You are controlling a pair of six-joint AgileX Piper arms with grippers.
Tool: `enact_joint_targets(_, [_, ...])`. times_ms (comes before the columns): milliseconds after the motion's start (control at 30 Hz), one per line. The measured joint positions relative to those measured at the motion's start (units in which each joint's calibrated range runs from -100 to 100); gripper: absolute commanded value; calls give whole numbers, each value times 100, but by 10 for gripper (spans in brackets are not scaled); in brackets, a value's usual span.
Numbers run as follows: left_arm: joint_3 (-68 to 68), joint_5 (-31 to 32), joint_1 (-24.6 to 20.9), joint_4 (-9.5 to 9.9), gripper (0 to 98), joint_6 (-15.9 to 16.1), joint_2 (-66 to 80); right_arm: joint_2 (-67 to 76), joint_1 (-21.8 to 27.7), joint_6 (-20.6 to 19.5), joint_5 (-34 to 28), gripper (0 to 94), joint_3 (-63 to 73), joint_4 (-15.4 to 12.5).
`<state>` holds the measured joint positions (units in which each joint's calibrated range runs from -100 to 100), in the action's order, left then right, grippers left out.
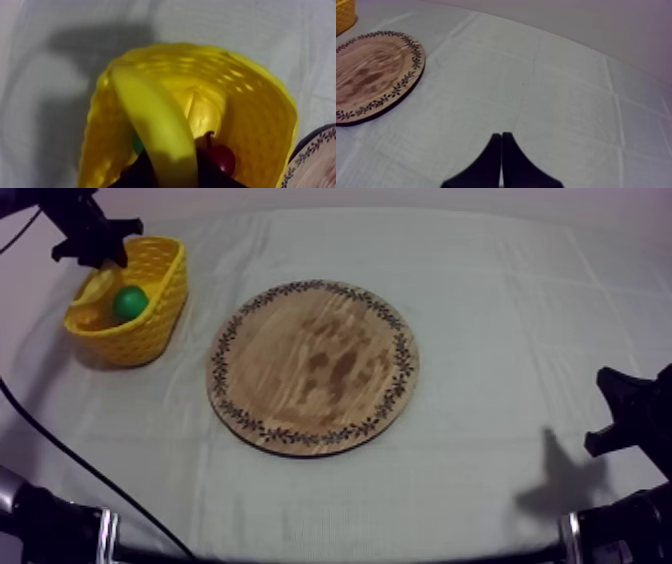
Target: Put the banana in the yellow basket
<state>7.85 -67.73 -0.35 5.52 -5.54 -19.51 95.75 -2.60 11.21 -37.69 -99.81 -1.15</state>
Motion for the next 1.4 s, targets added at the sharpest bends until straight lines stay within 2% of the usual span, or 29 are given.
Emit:
enact_joint_targets(167, [53,19,0,-9,100,17,-6,0,0,0,0,3,0,0])
enact_joint_targets(233, [30,-1,5,-16,128,37,-6,0,0,0,0,3,0,0])
enact_joint_targets(267, [22,-1,8,-22,162,41,6,0,0,0,0,3,0,0])
enact_joint_targets(500, [77,151,-21,-19,583,2,118,0,0,-2,0,3,0,0])
enact_joint_targets(600, [91,151,-57,-86,682,54,159,0,0,-9,0,3,0,0])
enact_joint_targets(700, [91,151,-65,-128,720,153,177,0,0,-9,0,3,0,0])
enact_joint_targets(933, [63,163,-80,-217,653,403,262,0,0,-9,8,3,0,0])
enact_joint_targets(1067, [55,171,-80,-202,556,376,358,0,0,-1,8,3,0,0])
enact_joint_targets(1200, [39,181,-71,-189,405,349,523,0,0,11,8,3,0,0])
enact_joint_targets(1333, [39,206,-39,-141,145,314,750,0,0,11,8,3,0,0])
enact_joint_targets(1400, [69,226,-5,-100,71,344,908,0,0,11,8,3,0,0])
